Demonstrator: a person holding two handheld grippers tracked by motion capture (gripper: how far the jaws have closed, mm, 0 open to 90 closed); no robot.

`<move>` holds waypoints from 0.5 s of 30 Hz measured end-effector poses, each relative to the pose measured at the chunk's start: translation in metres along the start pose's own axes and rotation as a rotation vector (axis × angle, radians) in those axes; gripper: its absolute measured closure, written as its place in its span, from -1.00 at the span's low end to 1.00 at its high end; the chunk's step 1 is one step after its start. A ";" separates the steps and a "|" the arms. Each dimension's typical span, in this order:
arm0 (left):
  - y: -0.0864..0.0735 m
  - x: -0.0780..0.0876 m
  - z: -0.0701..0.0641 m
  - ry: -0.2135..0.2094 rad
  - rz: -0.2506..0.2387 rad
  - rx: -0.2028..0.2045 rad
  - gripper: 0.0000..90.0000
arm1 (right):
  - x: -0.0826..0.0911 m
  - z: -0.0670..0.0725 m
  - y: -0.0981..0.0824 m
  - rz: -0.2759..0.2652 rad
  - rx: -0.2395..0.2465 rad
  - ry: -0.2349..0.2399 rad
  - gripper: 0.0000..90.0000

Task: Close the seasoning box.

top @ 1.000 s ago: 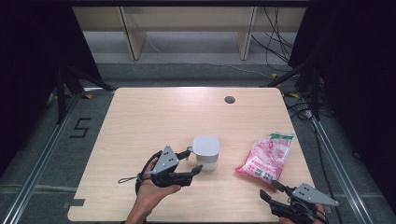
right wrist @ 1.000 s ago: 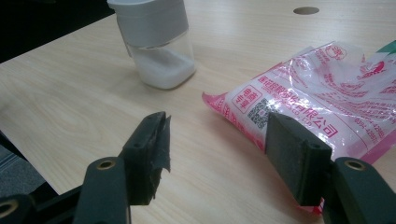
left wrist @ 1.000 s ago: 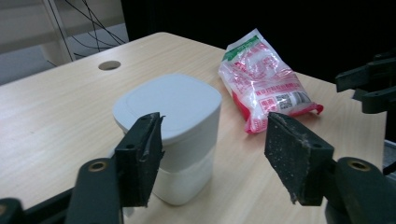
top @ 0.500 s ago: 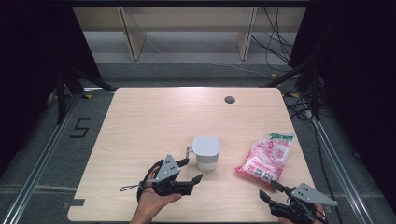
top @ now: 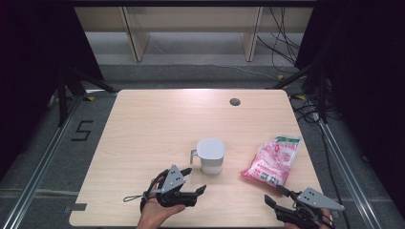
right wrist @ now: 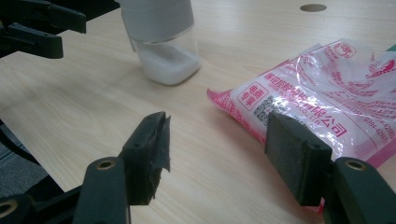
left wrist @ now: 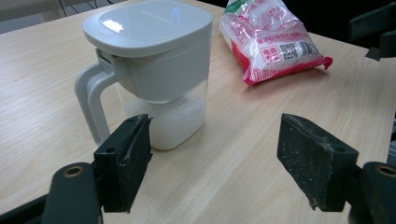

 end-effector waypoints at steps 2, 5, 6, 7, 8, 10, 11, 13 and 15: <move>-0.003 0.000 -0.002 0.002 0.007 -0.009 -0.44 | 0.000 0.002 -0.003 0.023 -0.007 0.015 -0.12; -0.007 0.000 -0.005 0.000 0.017 -0.003 -0.45 | 0.001 0.007 -0.007 0.073 -0.040 0.027 -0.13; -0.009 -0.001 -0.006 -0.008 0.017 -0.011 -0.46 | 0.000 0.008 -0.008 0.081 -0.030 0.033 -0.14; -0.011 -0.001 -0.007 0.000 0.028 -0.013 -0.46 | -0.002 0.007 -0.008 0.074 -0.012 0.031 -0.14; -0.013 -0.003 -0.008 -0.007 0.020 -0.017 -0.46 | -0.004 0.006 -0.008 0.070 0.034 0.044 -0.15; -0.017 -0.004 -0.009 -0.012 0.038 -0.010 -0.47 | -0.005 0.012 -0.014 0.120 0.032 0.060 -0.17; -0.020 -0.003 -0.008 0.000 0.054 -0.019 -0.48 | -0.006 0.014 -0.015 0.134 0.049 0.076 -0.18; -0.025 -0.004 -0.010 -0.008 0.059 -0.015 -0.48 | -0.007 0.015 -0.016 0.135 0.059 0.079 -0.20; -0.029 -0.004 -0.011 -0.008 0.065 -0.007 -0.48 | -0.008 0.018 -0.018 0.152 0.075 0.086 -0.20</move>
Point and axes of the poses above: each handheld gripper's, and its own axes: x roughly backward along the jaws, y roughly out of its top, z roughly to its left, the point moved 7 cm from there along -x, roughly forward along the jaws
